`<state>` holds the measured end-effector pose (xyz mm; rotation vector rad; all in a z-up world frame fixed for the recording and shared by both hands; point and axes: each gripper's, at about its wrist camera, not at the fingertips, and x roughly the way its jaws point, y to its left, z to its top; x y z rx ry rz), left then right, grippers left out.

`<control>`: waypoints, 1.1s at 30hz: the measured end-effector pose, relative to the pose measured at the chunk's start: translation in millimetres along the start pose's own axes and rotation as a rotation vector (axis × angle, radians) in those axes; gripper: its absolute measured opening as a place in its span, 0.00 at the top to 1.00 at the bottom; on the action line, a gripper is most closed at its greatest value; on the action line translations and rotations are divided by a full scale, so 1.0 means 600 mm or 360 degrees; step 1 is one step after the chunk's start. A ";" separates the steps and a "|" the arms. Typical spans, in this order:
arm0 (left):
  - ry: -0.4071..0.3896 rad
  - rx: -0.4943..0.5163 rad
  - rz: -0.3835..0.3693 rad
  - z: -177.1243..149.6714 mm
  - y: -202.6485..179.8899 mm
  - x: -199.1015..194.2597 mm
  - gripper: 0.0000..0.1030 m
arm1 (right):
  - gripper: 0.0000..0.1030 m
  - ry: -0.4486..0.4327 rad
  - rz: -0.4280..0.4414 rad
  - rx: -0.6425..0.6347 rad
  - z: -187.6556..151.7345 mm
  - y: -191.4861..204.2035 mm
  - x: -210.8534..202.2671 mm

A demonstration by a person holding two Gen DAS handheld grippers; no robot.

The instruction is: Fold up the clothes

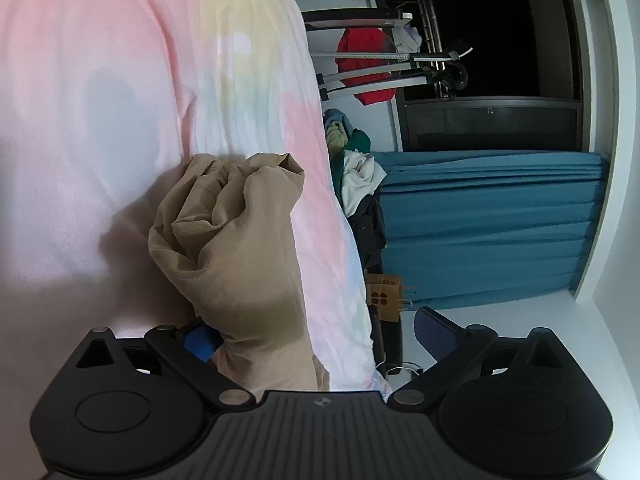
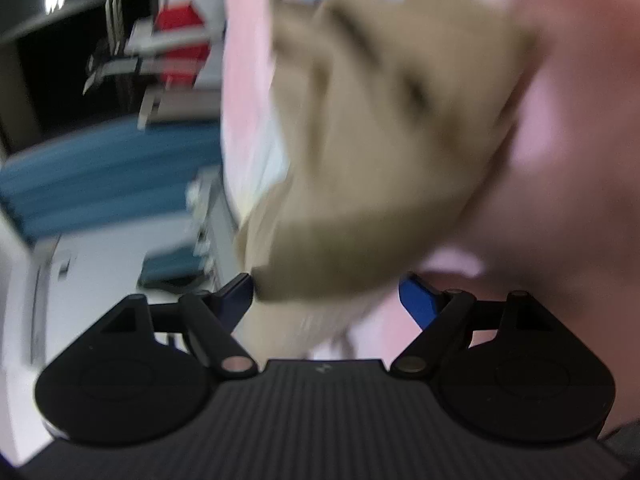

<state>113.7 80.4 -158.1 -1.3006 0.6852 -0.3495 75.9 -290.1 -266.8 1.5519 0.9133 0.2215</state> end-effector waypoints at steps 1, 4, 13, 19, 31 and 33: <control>0.0000 -0.0007 -0.0001 -0.001 0.001 -0.001 0.03 | 0.20 -0.0022 0.0019 0.0048 0.004 -0.006 -0.001; 0.0004 -0.0019 0.0018 -0.004 0.005 0.000 0.02 | 0.20 -0.0059 0.0082 0.0068 0.006 -0.006 0.002; 0.0253 0.0042 0.0145 -0.051 0.017 0.056 0.01 | 0.52 -0.0115 0.0087 -0.0153 0.004 0.030 0.010; 0.0134 0.0059 0.0163 -0.060 0.024 0.069 0.06 | 0.59 -0.0118 0.0073 -0.0218 0.014 0.044 0.010; -0.0181 -0.0066 0.0210 -0.013 0.041 0.054 0.34 | 0.66 -0.0146 0.0080 -0.0378 0.025 0.066 -0.009; -0.0191 -0.0068 0.0224 -0.013 0.039 0.059 0.41 | 0.64 -0.0127 0.0072 -0.0308 0.029 0.055 -0.007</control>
